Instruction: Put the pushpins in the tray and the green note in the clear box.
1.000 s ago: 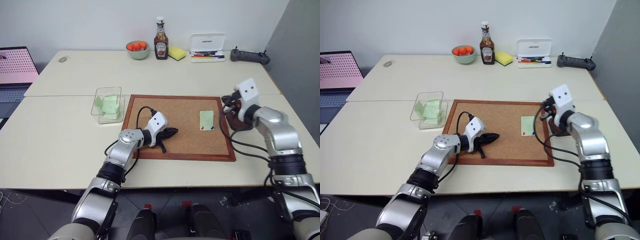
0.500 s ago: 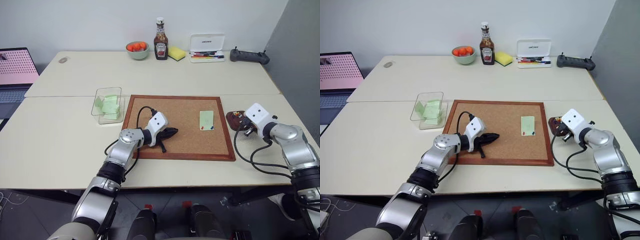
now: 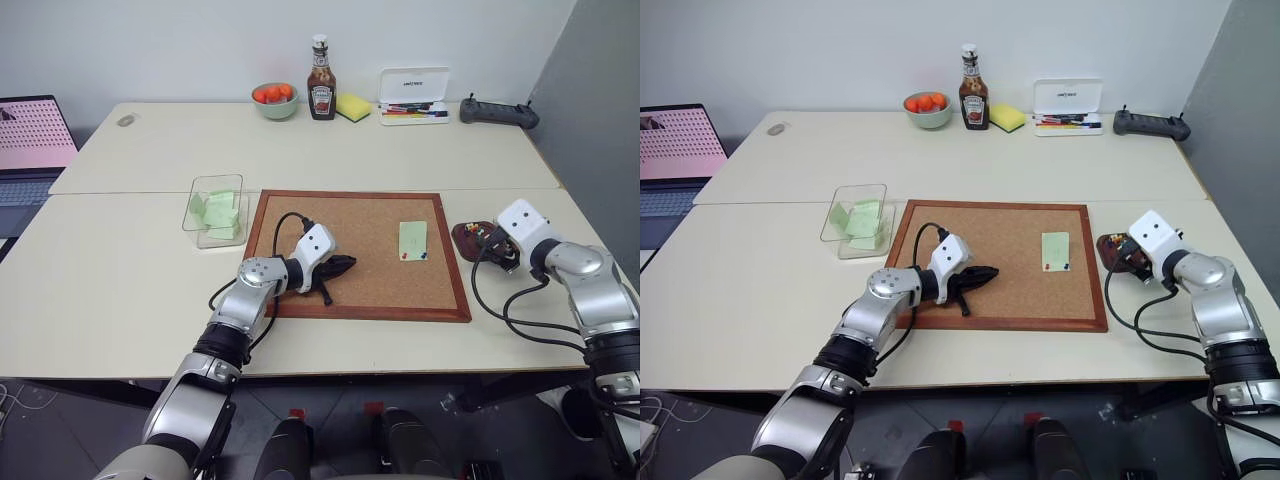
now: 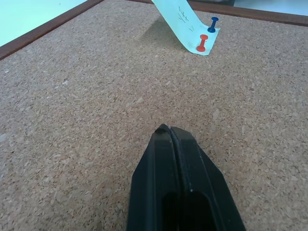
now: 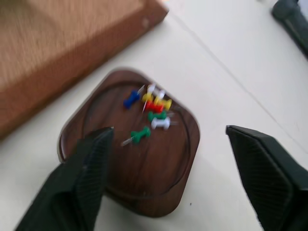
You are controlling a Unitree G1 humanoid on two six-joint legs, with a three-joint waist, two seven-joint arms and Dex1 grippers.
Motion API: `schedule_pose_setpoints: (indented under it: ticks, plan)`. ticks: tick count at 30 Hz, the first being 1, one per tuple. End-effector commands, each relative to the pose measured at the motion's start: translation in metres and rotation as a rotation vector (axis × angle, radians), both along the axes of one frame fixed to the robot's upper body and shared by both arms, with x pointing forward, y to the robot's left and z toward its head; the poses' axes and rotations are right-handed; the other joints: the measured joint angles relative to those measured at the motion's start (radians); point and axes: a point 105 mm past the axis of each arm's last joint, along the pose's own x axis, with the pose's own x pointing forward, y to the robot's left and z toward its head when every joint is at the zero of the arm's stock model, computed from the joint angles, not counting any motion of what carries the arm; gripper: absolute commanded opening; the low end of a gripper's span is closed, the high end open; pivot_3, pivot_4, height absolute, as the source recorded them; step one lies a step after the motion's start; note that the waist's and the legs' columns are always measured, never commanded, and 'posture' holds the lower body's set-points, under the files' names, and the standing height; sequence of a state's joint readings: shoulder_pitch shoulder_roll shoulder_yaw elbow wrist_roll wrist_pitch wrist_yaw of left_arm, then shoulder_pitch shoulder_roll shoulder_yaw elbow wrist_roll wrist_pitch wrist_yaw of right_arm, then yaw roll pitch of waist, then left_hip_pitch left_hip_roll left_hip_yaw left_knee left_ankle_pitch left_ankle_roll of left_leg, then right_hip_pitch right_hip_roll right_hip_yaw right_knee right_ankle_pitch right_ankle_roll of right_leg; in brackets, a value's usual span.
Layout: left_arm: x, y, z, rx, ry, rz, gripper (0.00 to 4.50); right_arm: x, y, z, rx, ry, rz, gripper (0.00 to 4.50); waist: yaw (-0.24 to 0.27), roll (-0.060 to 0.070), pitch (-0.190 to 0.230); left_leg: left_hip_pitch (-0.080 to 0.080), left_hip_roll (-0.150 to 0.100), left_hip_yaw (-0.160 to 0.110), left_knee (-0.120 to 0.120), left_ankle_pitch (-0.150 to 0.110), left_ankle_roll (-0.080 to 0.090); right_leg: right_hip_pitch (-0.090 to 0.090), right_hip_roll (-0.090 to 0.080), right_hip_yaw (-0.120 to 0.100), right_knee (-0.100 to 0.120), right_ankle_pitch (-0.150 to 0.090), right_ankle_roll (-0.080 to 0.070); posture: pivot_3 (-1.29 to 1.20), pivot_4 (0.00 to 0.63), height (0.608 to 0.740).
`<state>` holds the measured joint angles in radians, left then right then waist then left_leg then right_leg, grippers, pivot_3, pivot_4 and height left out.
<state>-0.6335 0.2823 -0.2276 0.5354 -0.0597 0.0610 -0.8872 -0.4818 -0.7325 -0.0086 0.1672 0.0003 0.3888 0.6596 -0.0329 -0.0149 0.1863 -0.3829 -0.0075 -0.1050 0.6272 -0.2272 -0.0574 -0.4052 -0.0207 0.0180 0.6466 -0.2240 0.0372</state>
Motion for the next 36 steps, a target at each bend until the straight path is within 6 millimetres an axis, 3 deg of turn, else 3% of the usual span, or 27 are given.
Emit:
schedule_pose_setpoints:
  ticks: [1,4,9,17,36]
  plan:
    - [-0.005,0.007,-0.023,0.065,0.07,0.007,0.0,-0.015,0.027,0.008,0.125,0.023,0.122,4.12,0.0,0.0,0.0,0.0,0.0,0.0,0.0,0.0,0.0,0.0,0.0,0.0,0.0,0.0,0.0,0.0,0.15,0.74]
    - [-0.005,0.006,-0.023,0.066,0.07,0.005,0.0,-0.024,0.051,-0.001,0.184,0.06,0.194,4.12,0.0,0.0,0.0,0.0,0.0,0.0,0.0,0.0,0.0,0.001,0.0,0.0,-0.001,0.0,0.0,0.0,0.15,0.74]
    - [-0.004,0.005,-0.023,0.068,0.068,0.002,0.0,-0.02,0.076,-0.015,0.226,0.075,0.207,4.12,-0.001,0.0,0.0,0.0,0.0,0.0,0.001,0.0,0.0,0.001,0.0,0.0,0.0,0.0,0.0,0.0,0.15,0.74]
    - [-0.006,0.008,-0.023,0.07,0.068,0.005,0.0,-0.012,0.082,-0.025,0.236,0.078,0.195,4.12,0.0,0.0,0.0,0.0,0.0,-0.001,0.0,0.0,0.0,0.0,0.0,-0.001,0.0,0.0,0.0,0.0,0.15,0.74]
    - [-0.008,0.009,-0.024,0.075,0.071,0.008,0.0,-0.007,0.087,-0.032,0.271,0.094,0.186,0.33,-0.002,0.0,0.0,0.0,0.0,0.0,0.0,0.0,0.0,0.0,0.0,0.0,0.0,0.0,0.0,0.0,0.15,0.74]
